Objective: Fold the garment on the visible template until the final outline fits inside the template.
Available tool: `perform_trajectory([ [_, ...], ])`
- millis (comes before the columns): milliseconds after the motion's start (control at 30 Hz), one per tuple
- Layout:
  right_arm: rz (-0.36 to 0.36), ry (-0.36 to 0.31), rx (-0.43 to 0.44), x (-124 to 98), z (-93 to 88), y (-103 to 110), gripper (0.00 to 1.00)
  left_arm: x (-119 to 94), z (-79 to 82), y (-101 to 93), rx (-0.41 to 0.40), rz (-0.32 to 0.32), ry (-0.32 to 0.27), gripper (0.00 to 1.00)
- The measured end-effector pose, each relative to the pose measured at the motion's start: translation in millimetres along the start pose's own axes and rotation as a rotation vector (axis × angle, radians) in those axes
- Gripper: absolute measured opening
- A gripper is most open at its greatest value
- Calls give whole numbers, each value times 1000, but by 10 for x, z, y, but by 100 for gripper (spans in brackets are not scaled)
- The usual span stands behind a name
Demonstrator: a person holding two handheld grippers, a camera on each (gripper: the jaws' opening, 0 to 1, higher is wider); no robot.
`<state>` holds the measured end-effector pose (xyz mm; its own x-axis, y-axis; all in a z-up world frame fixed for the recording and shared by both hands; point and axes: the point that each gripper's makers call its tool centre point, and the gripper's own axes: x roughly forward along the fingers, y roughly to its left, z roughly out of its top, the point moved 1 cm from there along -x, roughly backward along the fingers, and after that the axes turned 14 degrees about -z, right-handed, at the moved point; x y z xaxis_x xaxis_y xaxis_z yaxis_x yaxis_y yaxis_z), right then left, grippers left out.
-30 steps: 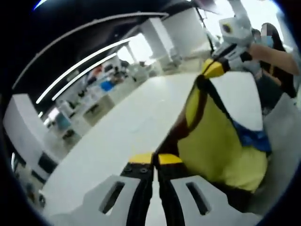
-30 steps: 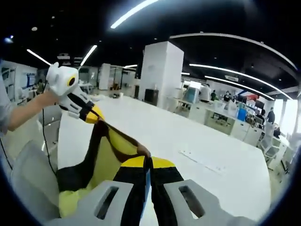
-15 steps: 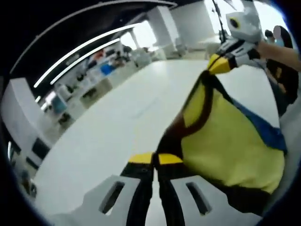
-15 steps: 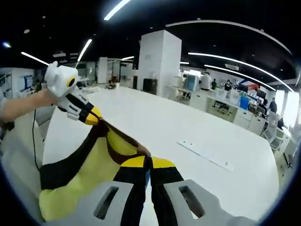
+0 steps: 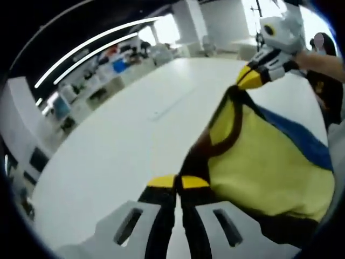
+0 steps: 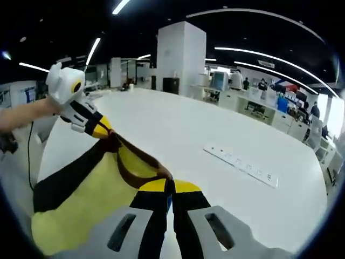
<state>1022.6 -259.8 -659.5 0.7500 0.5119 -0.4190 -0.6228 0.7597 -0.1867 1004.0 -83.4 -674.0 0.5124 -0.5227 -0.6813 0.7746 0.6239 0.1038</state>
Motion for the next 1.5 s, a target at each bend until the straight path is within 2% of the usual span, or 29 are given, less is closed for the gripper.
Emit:
perform_trajectory([
  [100, -7, 15, 5, 108, -70, -48, 2, 78, -8, 65, 5, -3, 7, 0],
  [167, -12, 19, 8, 161, -94, -75, 2, 140, -12, 115, -20, -7, -4, 0],
  [300, -20, 42, 33, 317, -181, -134, 2, 313, -65, 198, -38, -15, 13, 0],
  [700, -21, 86, 59, 557, -445, -178, 2, 645, -275, 243, -101, -35, 31, 0],
  [933, -28, 103, 67, 675, -564, -197, 2, 763, -327, 310, -123, -33, 34, 0],
  [1267, -41, 98, 45, 890, -578, -245, 2, 874, -327, 455, -123, -20, 48, 0],
  [1500, -41, 106, 28, 977, -633, -249, 2, 931, -361, 486, -116, -24, 57, 0],
])
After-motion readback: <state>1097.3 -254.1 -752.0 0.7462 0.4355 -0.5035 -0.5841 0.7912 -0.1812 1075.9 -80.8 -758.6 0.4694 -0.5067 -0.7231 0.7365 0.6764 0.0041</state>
